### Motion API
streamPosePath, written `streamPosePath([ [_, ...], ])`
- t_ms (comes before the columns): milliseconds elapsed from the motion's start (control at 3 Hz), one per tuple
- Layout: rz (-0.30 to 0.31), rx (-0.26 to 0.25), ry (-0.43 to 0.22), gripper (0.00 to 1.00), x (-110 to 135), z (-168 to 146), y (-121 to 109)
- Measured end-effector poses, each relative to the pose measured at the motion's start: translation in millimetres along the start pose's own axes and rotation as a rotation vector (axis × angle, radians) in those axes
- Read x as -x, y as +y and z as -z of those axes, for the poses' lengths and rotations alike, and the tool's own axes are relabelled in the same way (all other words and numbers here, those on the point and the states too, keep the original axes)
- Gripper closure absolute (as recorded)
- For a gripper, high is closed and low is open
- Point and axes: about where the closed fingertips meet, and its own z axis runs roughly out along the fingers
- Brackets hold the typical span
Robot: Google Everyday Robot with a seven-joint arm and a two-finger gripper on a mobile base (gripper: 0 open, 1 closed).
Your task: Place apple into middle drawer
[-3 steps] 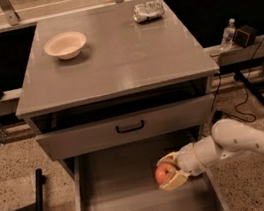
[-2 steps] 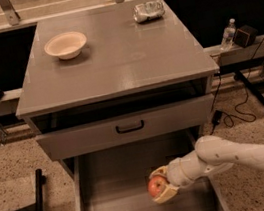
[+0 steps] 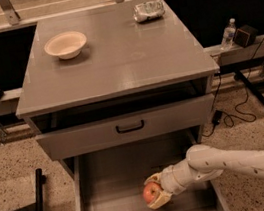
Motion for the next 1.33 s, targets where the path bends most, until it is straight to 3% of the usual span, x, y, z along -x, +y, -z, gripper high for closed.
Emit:
streamPosePath([
  [1000, 0.000, 0.000, 0.000, 0.13, 0.0, -0.1, 0.1],
  [1333, 0.000, 0.000, 0.000, 0.00, 0.0, -0.1, 0.1],
])
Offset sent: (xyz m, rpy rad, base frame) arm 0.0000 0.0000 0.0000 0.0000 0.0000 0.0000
